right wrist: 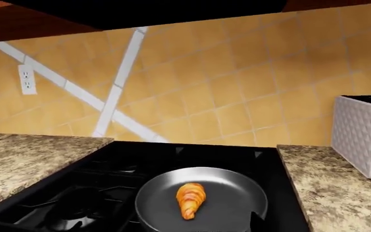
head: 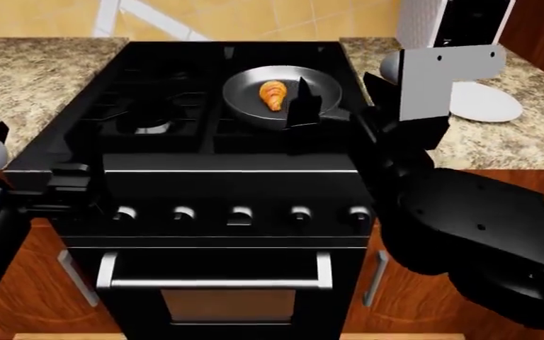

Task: Pick the croissant and place it on the pan. Then turn on the stove to warm the croissant.

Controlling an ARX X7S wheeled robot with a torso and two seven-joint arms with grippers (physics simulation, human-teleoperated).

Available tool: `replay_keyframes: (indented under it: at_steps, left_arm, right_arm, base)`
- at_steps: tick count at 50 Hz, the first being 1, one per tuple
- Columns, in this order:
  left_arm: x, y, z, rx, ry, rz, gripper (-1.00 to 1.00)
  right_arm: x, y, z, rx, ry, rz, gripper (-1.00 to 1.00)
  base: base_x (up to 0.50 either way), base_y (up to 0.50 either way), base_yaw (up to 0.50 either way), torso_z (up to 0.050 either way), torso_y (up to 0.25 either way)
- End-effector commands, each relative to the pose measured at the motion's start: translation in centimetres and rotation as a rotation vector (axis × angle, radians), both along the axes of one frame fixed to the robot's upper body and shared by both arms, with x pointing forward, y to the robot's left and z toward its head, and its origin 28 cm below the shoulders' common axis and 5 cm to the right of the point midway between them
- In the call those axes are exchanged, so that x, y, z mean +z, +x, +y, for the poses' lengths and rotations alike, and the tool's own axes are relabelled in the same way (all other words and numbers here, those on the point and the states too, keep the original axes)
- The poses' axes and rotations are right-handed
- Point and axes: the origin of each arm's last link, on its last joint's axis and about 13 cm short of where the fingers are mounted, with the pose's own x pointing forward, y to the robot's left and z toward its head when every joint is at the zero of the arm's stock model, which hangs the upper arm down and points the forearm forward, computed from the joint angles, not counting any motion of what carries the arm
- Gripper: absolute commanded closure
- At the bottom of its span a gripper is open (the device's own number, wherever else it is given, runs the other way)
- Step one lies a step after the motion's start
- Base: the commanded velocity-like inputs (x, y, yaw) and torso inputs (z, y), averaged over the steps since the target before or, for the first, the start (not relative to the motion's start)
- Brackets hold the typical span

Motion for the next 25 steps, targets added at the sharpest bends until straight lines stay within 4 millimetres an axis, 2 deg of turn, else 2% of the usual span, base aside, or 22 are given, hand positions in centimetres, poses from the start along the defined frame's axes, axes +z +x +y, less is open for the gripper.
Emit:
replay_keyframes:
  at_steps: [1,11,25]
  left_arm:
    - [-0.3,0.1,-0.2,0.015,0.006,-0.020,-1.00]
    - [-0.5,-0.1,-0.3,0.014,0.004,-0.017,-1.00]
    - [-1.0,-0.4,-0.6,0.002,0.016,-0.018,-1.00]
  right_arm:
    - [-0.1,-1.9,-0.2,-0.068,0.068,-0.039,-1.00]
    - [-0.9,-3.6,-0.4,-0.099,0.063,-0.065,-1.00]
    - [-1.7,-4.0,-0.5,-0.101,0.047,-0.060,-1.00]
  base:
    - [0.00,0.00,0.00,-0.050,0.000]
    - [0.00,0.00,0.00,-0.050,0.000]
    - [0.00,0.00,0.00,-0.050,0.000]
